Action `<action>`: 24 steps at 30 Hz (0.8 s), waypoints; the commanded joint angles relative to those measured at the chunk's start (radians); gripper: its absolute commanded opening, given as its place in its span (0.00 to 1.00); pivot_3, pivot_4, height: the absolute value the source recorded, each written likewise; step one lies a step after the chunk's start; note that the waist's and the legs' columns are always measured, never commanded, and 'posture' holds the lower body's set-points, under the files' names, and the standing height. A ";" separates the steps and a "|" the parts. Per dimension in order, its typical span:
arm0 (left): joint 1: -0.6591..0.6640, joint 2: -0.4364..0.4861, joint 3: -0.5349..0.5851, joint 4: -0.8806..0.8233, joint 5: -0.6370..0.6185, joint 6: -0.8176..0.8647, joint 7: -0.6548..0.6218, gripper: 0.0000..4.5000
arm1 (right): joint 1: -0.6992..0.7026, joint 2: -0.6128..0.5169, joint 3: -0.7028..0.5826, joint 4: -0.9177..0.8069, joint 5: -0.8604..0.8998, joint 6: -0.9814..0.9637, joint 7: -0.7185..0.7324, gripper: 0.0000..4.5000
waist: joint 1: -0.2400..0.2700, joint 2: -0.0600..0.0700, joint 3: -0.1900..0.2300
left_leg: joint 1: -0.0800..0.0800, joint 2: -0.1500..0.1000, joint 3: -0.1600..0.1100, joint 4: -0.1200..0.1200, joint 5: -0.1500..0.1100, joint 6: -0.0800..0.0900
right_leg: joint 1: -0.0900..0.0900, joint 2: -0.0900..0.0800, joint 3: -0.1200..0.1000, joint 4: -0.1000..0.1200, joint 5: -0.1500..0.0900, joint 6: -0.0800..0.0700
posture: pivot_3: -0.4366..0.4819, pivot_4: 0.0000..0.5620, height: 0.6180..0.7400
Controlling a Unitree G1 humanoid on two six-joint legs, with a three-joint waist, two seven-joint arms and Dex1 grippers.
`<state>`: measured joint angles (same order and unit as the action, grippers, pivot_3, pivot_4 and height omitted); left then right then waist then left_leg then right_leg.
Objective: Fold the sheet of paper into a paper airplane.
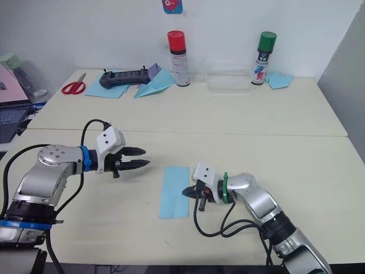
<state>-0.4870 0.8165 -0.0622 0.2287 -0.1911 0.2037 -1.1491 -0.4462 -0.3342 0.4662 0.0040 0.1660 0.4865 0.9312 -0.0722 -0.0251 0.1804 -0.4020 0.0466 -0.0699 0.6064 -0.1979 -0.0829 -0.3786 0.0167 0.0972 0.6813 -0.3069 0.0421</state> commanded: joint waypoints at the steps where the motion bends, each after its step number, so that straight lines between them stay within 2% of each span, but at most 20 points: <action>1: -0.028 0.008 -0.051 0.078 0.084 -0.175 -0.033 0.80 | 0.009 -0.016 0.009 0.040 -0.028 0.017 -0.001 0.00 | 0.000 0.000 0.000 | 0.000 0.000 0.000 0.000 0.000 0.000 | 0.000 0.000 0.000 0.000 0.000 0.000 | 0.48 0.27 1.00; 7: -0.086 -0.051 -0.112 0.196 0.152 -0.345 -0.042 0.80 | 0.009 -0.017 -0.001 0.036 -0.023 0.025 0.000 0.00 | 0.003 0.000 0.000 | -0.001 0.000 0.000 0.000 0.000 0.000 | -0.001 0.000 0.000 0.000 0.000 0.000 | 0.48 0.27 1.00; 16: -0.134 -0.133 -0.125 0.232 0.153 -0.365 -0.053 0.80 | 0.026 -0.023 -0.009 0.006 -0.018 0.047 -0.010 0.00 | 0.007 0.000 0.000 | -0.001 0.000 0.000 0.000 0.000 0.000 | -0.001 0.000 0.000 0.000 0.000 0.000 | 0.48 0.27 1.00; 24: -0.158 -0.146 -0.119 0.242 0.149 -0.374 -0.070 0.80 | 0.027 -0.025 -0.012 -0.001 -0.017 0.055 -0.009 0.00 | 0.011 0.000 0.000 | -0.002 0.000 0.000 0.001 0.000 0.000 | -0.001 0.000 0.000 0.000 0.000 0.000 | 0.48 0.27 1.00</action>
<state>-0.6236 0.6720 -0.1920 0.4813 -0.0362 -0.1489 -1.2127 -0.4404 -0.3412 0.4533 -0.0183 0.1687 0.5122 0.9364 -0.0614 -0.0252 0.1805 -0.4036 0.0463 -0.0701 0.6070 -0.1979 -0.0829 -0.3792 0.0169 0.0971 0.6817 -0.3067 0.0425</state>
